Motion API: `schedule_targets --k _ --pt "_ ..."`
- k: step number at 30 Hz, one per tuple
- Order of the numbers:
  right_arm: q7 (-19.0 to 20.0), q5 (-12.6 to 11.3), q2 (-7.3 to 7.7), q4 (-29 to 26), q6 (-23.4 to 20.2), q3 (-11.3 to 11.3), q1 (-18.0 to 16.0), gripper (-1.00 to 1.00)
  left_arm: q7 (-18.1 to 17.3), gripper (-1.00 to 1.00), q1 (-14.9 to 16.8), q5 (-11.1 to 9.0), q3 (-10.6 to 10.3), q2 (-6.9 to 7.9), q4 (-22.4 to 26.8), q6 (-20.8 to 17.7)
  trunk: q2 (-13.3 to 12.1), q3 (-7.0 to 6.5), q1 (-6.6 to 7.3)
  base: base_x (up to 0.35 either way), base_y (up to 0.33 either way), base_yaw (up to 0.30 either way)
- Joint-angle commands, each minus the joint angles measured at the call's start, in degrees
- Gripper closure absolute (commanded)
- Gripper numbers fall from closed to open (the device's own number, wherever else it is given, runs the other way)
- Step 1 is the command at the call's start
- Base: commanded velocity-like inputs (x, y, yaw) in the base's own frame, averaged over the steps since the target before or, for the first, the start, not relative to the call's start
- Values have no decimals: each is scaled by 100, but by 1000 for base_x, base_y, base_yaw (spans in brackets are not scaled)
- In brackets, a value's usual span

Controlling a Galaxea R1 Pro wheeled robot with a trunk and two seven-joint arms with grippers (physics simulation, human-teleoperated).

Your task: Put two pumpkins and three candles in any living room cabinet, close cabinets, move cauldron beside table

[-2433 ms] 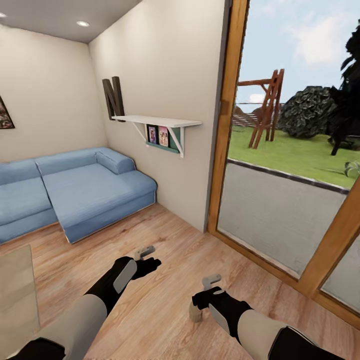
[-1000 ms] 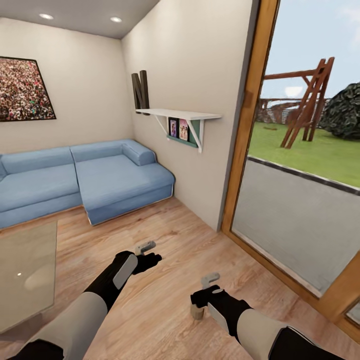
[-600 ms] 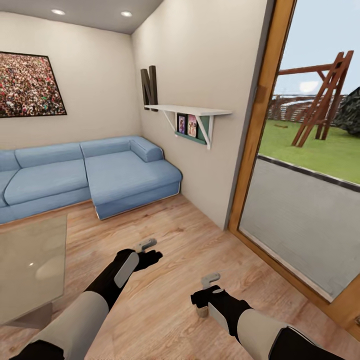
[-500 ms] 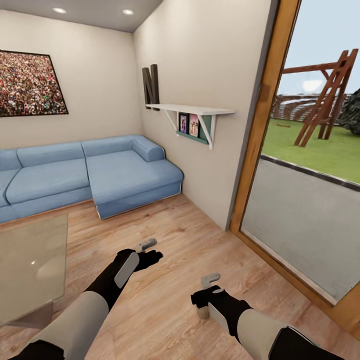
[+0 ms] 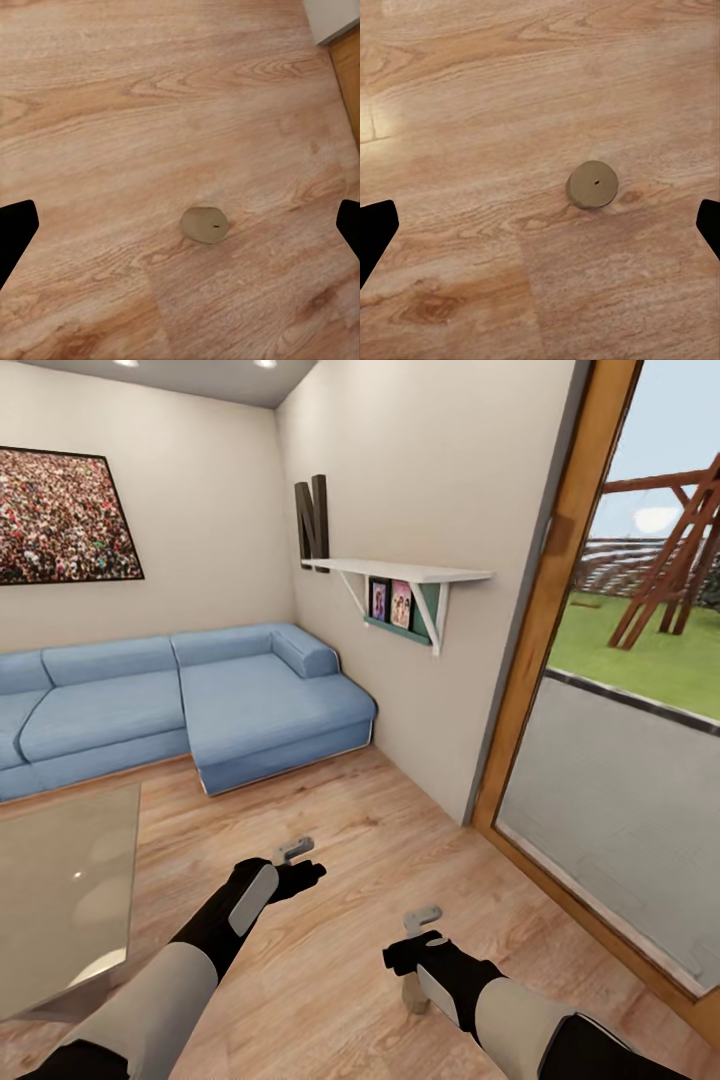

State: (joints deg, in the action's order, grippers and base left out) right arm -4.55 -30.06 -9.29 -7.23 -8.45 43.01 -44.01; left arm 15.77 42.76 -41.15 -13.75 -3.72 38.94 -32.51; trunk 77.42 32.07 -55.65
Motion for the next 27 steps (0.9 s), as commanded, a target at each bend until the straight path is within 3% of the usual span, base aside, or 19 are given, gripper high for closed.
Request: schedule_targets --k 1,4,7,10,16,27 --pt "-38 -44 3 -14 -30 46 -3 -100 55 -100 4 -64 -18 3 9 -10 3 15 0 117 -106 6" --pt "-45 -45 5 -12 -27 39 -3 -100 57 -100 4 -64 -20 -14 9 -10 3 43 0 94 -86 3" --pt "-53 -51 6 -13 -18 33 -3 -100 68 -100 4 -54 -22 -203 9 -3 3 71 0 24 -22 -30" --pt "-55 -52 6 -15 -17 1 -3 -100 48 -100 4 -56 -22 -282 11 -15 3 98 0 5 -4 -86" --pt "-55 -50 6 -15 -17 -386 -3 -100 52 -100 4 -81 -13 -303 11 -51 164 226 -88 1 -1 -105" --pt "-55 -52 7 -15 -17 -468 -6 -100 70 -100 4 -87 -13 -313 103 -161 605 525 -330 0 0 -109"
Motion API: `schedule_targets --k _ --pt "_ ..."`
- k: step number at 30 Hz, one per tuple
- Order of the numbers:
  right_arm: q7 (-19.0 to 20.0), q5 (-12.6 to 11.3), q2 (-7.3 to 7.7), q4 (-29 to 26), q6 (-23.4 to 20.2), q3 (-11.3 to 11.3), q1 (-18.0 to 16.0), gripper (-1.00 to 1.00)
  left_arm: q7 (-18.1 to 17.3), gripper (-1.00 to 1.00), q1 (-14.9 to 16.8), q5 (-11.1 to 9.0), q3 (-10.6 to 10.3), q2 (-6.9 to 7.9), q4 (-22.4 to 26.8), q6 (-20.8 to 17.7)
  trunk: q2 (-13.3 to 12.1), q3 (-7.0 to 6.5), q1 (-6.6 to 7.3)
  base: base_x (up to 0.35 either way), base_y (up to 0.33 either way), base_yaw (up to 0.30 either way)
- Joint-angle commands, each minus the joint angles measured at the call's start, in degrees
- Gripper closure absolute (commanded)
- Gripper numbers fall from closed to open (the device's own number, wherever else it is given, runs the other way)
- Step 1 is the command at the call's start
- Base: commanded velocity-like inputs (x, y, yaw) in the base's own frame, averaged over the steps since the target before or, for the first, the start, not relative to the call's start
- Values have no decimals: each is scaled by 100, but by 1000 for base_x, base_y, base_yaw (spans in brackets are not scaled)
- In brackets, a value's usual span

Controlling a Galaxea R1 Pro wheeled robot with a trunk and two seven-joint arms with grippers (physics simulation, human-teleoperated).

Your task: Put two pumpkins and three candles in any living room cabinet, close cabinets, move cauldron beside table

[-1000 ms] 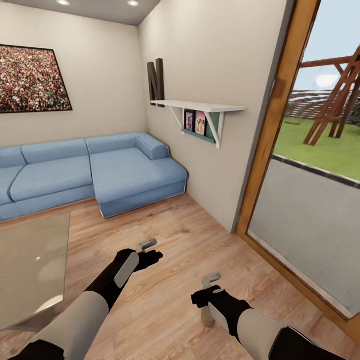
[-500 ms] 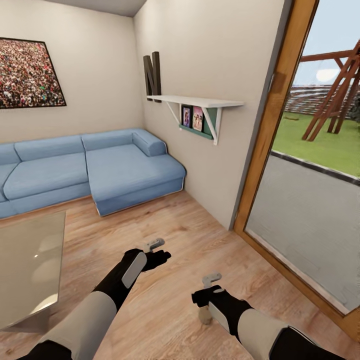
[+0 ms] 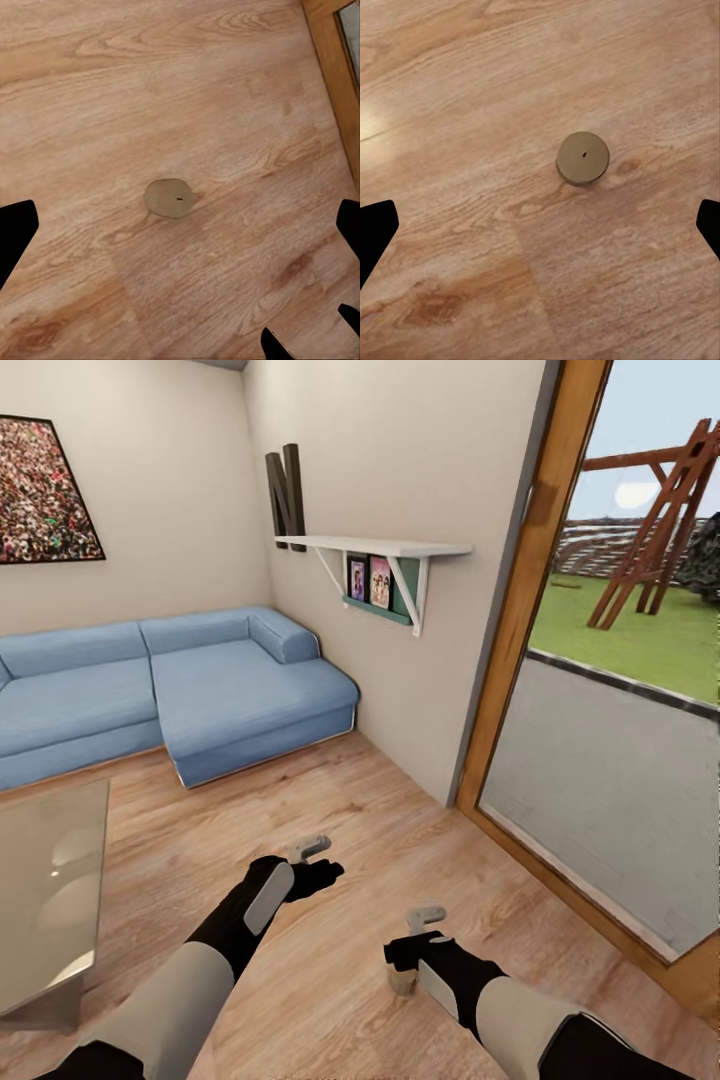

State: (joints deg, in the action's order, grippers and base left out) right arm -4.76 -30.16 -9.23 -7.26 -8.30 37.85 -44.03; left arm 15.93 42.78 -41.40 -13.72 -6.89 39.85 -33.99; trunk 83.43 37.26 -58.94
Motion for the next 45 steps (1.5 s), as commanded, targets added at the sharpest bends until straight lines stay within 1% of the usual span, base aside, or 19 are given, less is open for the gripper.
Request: schedule_targets --k 1,4,6,7,8,9,11,13,15,19,22,25,28,32,40,42,43,44,45 --pt "-36 -43 5 -12 -37 46 -9 -100 79 -100 2 -53 -11 1 246 -399 45 33 -22 0 0 -104" --pt "-40 -40 7 -14 -52 41 -36 -100 102 -100 2 -43 -9 -8 373 -676 165 115 -88 0 0 -100" --pt "-50 -36 11 5 -142 34 -251 -100 116 -100 27 -40 -8 -19 439 -846 245 169 -132 0 0 -82" --pt "-54 -35 14 21 -237 32 -340 -100 116 -100 62 -44 -8 -21 448 -875 285 197 -154 0 0 -52" --pt "-57 -39 17 35 -449 20 -462 -100 114 -100 150 -48 -6 -22 443 -899 325 224 -176 0 0 -26" --pt "-58 -40 17 38 -527 9 -496 -100 114 -100 182 -49 -5 -24 438 -905 365 251 -198 0 0 -21" --pt "-59 -40 17 46 -860 -200 -691 -100 115 -100 331 -53 -1 -43 425 -924 446 287 -242 0 0 0" --pt "-60 -37 17 48 -973 -404 -842 -100 114 -100 397 -52 -5 -83 422 -935 526 323 -286 0 0 0" --pt "-60 -36 17 49 -1033 -514 -937 -100 113 -100 433 -52 -6 -110 423 -947 606 359 -330 0 0 0" --pt "-62 -35 21 49 -1079 -600 -1017 -100 108 -100 584 -57 -5 -152 425 -974 767 431 -418 0 0 0" --pt "-67 -34 23 46 -1090 -620 -1048 -100 115 -100 798 -55 -7 -252 415 -1046 887 485 -483 0 0 0" --pt "-68 -34 25 45 -1092 -627 -1064 -100 118 -100 886 -59 -8 -293 412 -1077 1007 539 -549 0 0 0" --pt "-69 -36 48 42 -1097 -632 -1070 -100 120 -100 918 -54 -8 -307 410 -1087 1127 592 -615 0 0 0" --pt "-69 -35 158 41 -1112 -635 -1072 -100 121 -100 931 -41 -19 -311 410 -1091 1288 702 -703 0 0 0" --pt "-69 -17 176 47 -1128 -630 -1072 -100 158 -100 933 -21 -18 -294 402 -1092 1609 921 -879 0 0 0" --pt "-69 -15 176 48 -1151 -630 -1072 -100 216 -100 933 -19 -21 -291 402 -1092 1689 976 -923 0 0 0" --pt "-63 -22 179 49 -1359 -627 -1072 -100 624 -100 934 -26 -20 -292 401 -1092 1729 1003 -945 0 0 0" --pt "-62 -23 181 49 -1397 -625 -1072 -100 869 -100 934 -38 -19 -298 401 -1092 1769 1030 -967 0 0 0" --pt "-62 -24 182 50 -1421 -623 -1072 -100 986 -100 932 -45 -18 -301 401 -1092 1809 1058 -989 0 0 0"
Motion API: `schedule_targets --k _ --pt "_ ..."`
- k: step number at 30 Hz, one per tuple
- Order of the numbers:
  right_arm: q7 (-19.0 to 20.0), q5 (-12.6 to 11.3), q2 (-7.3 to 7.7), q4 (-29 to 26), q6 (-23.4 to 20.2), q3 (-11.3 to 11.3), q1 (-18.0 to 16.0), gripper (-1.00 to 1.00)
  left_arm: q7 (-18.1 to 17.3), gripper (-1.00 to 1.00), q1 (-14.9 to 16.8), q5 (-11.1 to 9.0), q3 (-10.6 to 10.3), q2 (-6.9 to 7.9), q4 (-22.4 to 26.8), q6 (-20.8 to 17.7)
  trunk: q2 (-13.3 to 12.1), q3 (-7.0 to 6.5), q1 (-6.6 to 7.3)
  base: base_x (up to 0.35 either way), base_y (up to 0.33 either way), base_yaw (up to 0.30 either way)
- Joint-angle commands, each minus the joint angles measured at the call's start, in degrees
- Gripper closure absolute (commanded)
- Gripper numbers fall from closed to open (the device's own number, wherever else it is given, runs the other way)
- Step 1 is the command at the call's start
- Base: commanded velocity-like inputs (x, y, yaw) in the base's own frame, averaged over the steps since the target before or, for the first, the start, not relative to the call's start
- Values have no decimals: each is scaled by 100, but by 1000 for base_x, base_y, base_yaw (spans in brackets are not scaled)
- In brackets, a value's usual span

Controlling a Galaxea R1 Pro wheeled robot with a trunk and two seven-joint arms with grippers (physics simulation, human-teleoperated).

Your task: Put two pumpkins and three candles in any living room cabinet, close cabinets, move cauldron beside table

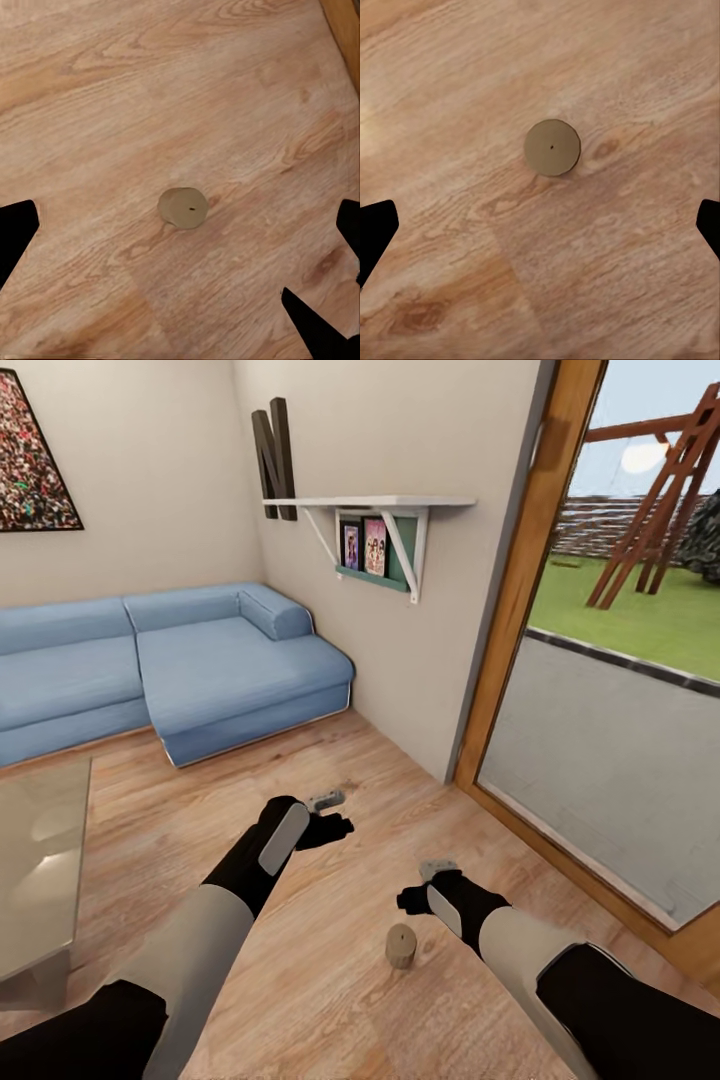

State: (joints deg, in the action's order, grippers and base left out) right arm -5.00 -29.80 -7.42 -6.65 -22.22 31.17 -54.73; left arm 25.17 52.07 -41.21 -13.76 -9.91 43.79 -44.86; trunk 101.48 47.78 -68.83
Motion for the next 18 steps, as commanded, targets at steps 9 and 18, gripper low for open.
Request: schedule_targets --k 9,18 --pt "-29 -61 -4 -12 -66 48 -2 -100 246 -100 4 -71 -22 0 6 -29 365 252 -198 0 0 0" --pt "-27 -60 -5 -12 -62 47 -2 -100 243 -100 3 -71 -25 -2 14 -134 726 498 -395 0 0 0"
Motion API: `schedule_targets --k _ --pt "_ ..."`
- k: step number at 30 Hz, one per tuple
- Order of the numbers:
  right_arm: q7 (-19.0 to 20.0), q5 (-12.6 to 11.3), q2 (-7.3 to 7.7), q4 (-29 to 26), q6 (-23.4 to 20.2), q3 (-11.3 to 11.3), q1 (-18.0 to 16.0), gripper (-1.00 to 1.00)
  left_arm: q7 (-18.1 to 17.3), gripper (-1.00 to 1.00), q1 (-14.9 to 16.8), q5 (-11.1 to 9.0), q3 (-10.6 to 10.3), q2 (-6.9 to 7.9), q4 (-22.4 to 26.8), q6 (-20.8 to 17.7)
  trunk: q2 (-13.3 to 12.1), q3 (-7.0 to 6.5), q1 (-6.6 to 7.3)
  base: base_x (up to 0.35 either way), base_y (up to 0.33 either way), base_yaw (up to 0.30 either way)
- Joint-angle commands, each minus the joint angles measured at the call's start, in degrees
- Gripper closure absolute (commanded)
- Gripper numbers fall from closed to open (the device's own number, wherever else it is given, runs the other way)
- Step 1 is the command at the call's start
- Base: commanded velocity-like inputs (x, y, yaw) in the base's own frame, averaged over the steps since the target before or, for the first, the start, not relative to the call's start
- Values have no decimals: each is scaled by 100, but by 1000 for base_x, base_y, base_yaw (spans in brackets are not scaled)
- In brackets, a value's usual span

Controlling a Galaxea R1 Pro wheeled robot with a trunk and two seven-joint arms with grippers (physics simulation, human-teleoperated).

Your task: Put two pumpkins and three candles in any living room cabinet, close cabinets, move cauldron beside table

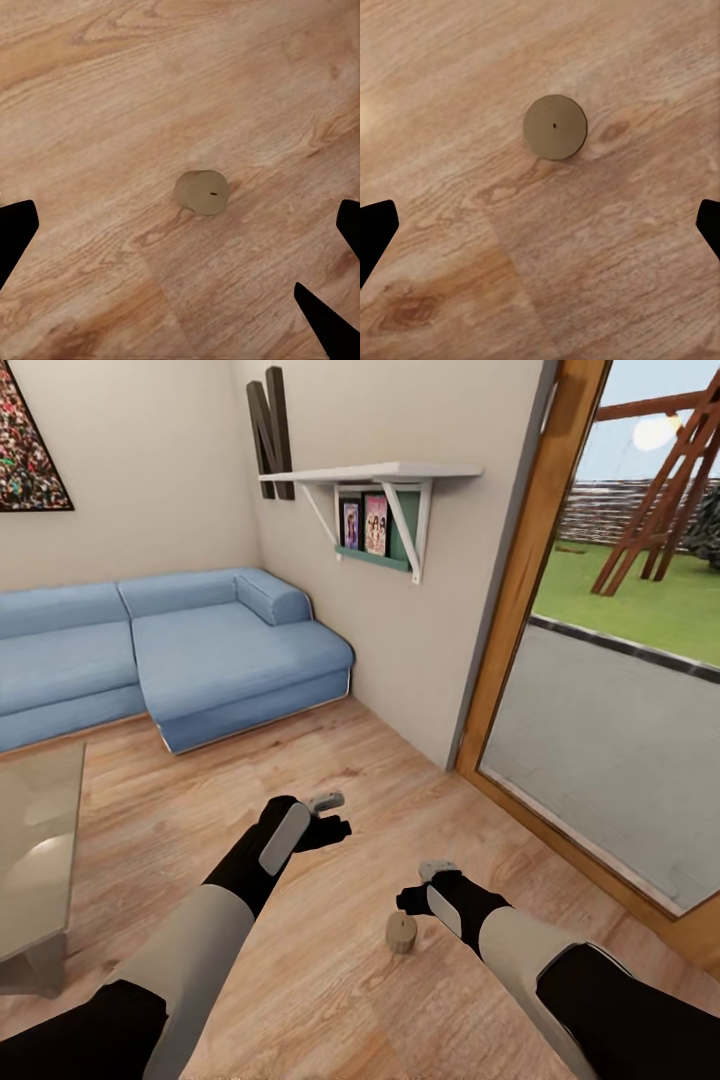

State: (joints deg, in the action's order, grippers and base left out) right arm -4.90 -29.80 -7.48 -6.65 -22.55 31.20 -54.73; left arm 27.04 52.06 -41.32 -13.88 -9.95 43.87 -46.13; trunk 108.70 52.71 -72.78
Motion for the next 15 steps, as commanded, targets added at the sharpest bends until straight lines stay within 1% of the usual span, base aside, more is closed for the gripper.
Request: schedule_targets --k 1,2,6,8,10,12,15 --pt "-37 -59 -1 -12 -29 44 -2 -100 56 -100 4 -60 -13 2 6 -38 44 33 -22 0 0 0" --pt "-37 -56 -1 -12 -30 44 -2 -100 56 -100 5 -60 -10 2 13 -131 84 60 -44 0 0 0" --pt "-37 -53 -3 -12 -36 44 -2 -100 59 -100 6 -60 -10 2 28 -159 84 98 -44 0 0 0" --pt "-37 -53 -6 -12 -40 44 -2 -100 65 -100 5 -60 -54 -4 26 -166 84 117 -44 0 0 0" --pt "-37 -53 -7 -12 -44 44 -2 -100 69 -100 6 -62 -179 -5 26 -163 84 135 -44 0 0 0" --pt "-37 -53 -7 -12 -45 44 -2 -100 71 -100 6 -66 -411 -5 24 -147 84 154 -44 0 0 0" --pt "-37 -53 -6 -12 -46 44 -2 -100 72 -100 4 -68 -539 -5 11 -133 84 183 -44 0 0 0"
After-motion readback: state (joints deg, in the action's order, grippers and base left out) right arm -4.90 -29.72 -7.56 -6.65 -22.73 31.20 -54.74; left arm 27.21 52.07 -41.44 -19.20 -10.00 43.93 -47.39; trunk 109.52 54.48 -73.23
